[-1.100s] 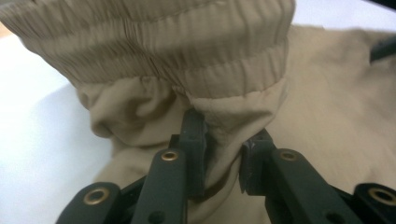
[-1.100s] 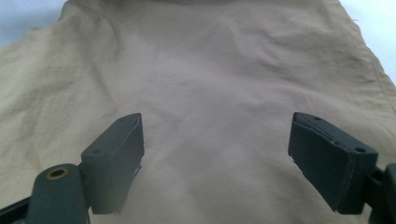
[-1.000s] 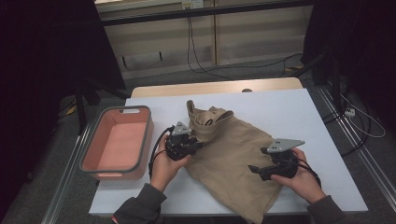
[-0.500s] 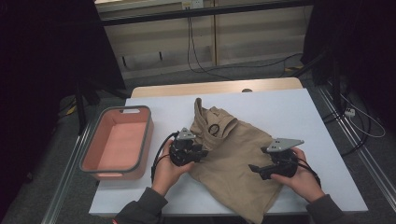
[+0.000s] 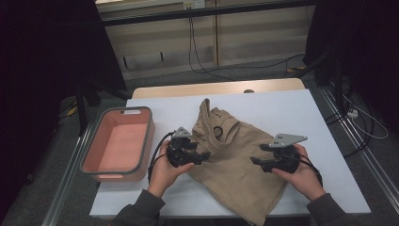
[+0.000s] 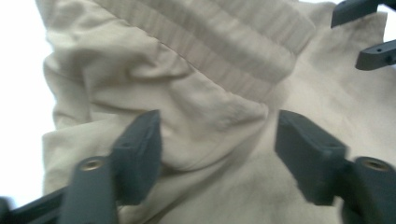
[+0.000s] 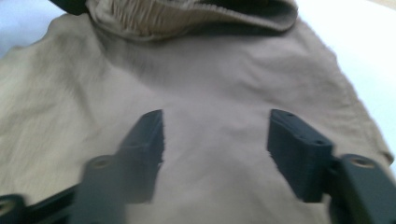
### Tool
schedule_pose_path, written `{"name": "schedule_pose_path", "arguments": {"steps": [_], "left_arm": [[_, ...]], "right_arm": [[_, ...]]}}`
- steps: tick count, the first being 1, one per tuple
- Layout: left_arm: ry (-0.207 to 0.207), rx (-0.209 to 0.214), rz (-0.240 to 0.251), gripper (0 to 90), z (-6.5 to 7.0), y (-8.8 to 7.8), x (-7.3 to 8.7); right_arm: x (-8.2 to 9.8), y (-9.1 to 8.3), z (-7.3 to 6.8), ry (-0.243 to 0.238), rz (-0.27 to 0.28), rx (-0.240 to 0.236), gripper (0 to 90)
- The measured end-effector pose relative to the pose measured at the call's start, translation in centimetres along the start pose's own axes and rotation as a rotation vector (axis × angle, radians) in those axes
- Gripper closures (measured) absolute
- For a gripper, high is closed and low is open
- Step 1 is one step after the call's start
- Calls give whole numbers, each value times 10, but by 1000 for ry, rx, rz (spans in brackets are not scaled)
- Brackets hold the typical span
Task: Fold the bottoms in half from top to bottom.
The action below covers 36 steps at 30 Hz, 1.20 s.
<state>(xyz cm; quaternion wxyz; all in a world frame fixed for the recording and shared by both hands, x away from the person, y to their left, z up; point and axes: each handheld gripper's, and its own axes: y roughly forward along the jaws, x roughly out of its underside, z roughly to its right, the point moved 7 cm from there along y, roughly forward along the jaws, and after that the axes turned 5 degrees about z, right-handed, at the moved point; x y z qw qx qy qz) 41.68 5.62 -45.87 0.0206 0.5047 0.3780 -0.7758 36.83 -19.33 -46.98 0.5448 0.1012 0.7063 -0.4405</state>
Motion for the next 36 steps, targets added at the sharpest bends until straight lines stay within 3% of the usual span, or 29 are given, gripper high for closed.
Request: {"name": "schedule_pose_path", "arguments": {"steps": [3,5,10,21,28,32,36], "left_arm": [[-9,-17,13,226,-6,-4,-2],[-20,-22,20,217,-9,-6,-2],[-24,-44,30,209,-16,-10,-3],[-49,-79,36,205,-25,-18,2],[-45,-86,31,204,-28,-22,4],[-52,-96,46,200,-30,-23,3],[-42,-97,44,200,-31,-26,2]], "right_arm": [[-7,3,3,-3,7,14,633],[-13,6,2,0,22,-9,737],[-26,16,1,13,44,-25,889],[-50,41,3,25,87,-60,900],[-57,56,-20,-33,69,-107,900],[-53,61,-33,-65,42,-160,900],[-45,66,-43,-93,1,-177,900]]}}
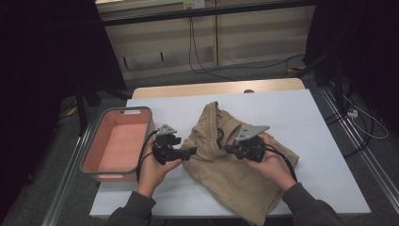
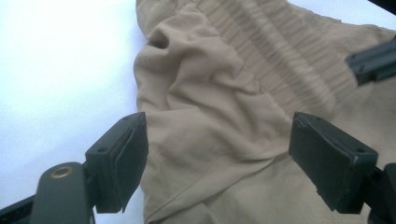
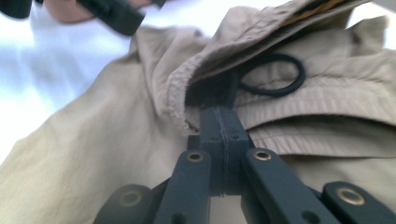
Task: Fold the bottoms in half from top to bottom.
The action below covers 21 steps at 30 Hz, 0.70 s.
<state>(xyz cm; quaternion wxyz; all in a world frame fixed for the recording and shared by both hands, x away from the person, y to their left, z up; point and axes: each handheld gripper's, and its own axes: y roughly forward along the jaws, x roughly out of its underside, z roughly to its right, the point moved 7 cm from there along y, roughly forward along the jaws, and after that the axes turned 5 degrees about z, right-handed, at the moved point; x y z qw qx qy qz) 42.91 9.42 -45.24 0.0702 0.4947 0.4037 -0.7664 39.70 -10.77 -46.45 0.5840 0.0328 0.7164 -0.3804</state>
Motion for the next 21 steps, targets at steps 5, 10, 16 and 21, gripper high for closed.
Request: {"name": "schedule_pose_path", "arguments": {"steps": [5,10,16,21], "left_arm": [[-8,-6,13,200,-1,-1,-1],[-3,-11,9,199,-2,-1,-1],[-4,-15,8,197,-3,-2,-1],[-11,-24,12,193,-5,-3,0]], "right_arm": [[15,8,-18,-25,-62,-54,900],[28,12,-21,-48,-112,-47,900],[33,14,-19,-49,-131,-26,843],[28,1,-15,-28,-105,-12,734]]}}
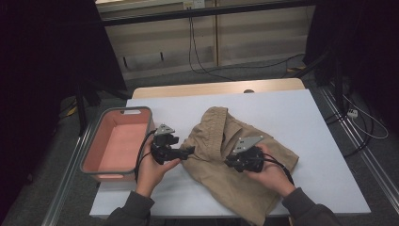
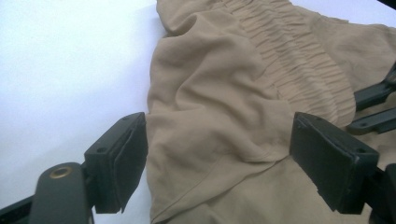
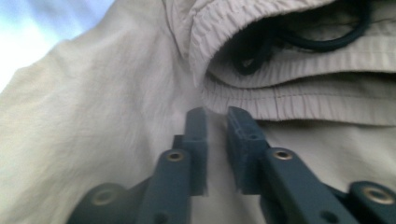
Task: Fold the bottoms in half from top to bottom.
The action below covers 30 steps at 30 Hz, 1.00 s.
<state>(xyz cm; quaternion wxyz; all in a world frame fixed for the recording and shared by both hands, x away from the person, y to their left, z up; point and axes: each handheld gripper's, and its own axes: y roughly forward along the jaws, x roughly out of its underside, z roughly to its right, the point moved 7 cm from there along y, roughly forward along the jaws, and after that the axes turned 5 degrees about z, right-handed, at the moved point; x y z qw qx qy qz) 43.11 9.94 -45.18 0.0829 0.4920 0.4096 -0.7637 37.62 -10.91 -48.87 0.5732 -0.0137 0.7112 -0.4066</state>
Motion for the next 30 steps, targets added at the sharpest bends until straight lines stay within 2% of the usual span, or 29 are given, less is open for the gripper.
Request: {"name": "schedule_pose_path", "arguments": {"steps": [2,5,9,10,11,12,13,14,16,19,21,23,25,28,30], "left_arm": [[9,-3,1,193,-1,-1,-1],[1,-7,8,192,-1,-2,-2],[2,-12,6,189,-1,-2,-1],[4,-11,4,189,-1,-2,-1],[3,-10,5,189,-1,-2,-1],[4,-8,4,189,-1,-3,-1],[2,-4,5,189,-1,-2,-1],[0,-2,7,189,0,-2,-1],[9,-3,4,189,-1,-3,-2],[4,-4,14,188,-1,-4,-4],[-5,-7,23,188,-1,-5,-5],[-3,-6,24,188,-2,-5,-5],[4,-6,17,188,-2,-4,-4],[2,-5,19,188,-1,-4,-4],[9,-4,15,188,-1,-4,-4]], "right_arm": [[-4,-7,-2,-1,28,-8,666],[-10,-9,-4,-9,58,-6,551],[-16,3,-10,-14,58,-14,536],[-16,7,-10,-18,52,-8,554],[-17,11,-10,-16,48,-12,617],[-18,14,-12,-18,52,-34,731],[-18,16,-12,-30,43,-24,812],[-18,18,-10,-44,33,-5,848],[-19,17,-8,-23,49,-14,871],[-23,7,-9,-21,75,-20,879],[-27,-5,-16,-44,82,-27,881],[-27,-18,-25,-88,83,-31,881],[-25,-26,-34,-83,93,-52,881],[-16,-28,-46,-81,79,-83,881],[-10,-23,-51,-98,57,-90,880]]}}
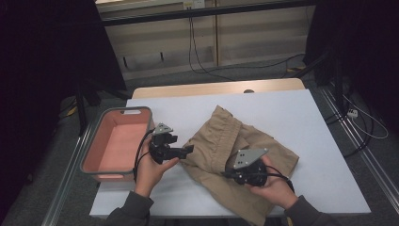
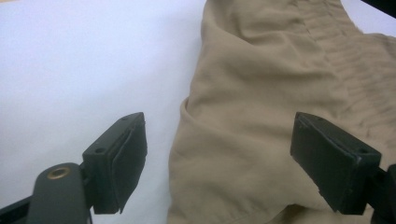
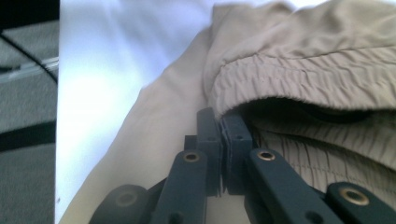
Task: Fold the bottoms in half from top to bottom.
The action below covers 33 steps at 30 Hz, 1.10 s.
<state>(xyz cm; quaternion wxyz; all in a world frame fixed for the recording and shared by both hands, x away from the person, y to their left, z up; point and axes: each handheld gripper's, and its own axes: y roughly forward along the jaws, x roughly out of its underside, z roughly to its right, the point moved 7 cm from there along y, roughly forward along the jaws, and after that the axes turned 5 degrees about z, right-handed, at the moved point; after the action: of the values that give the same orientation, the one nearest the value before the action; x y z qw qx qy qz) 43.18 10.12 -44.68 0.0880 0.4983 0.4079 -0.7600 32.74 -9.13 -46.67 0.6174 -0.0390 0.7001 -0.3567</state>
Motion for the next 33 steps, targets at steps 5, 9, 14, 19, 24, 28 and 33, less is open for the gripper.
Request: {"name": "schedule_pose_path", "arguments": {"steps": [5,9,14,19,24,28,33], "left_arm": [[0,0,-8,187,0,2,2],[-1,-2,-15,187,-1,2,4],[-9,-1,-10,183,-2,0,4],[-11,5,-14,181,-3,-2,6],[-1,19,-12,177,-2,-2,4],[8,18,-15,169,-4,-1,4],[6,22,-16,166,-4,0,5]], "right_arm": [[12,13,5,47,-20,-14,879],[15,16,7,43,-32,-13,871],[14,13,11,65,-25,-2,768],[9,5,22,81,-12,26,562],[1,-8,38,99,18,69,369],[0,-15,52,126,26,133,297],[0,-17,66,155,29,176,251]]}}
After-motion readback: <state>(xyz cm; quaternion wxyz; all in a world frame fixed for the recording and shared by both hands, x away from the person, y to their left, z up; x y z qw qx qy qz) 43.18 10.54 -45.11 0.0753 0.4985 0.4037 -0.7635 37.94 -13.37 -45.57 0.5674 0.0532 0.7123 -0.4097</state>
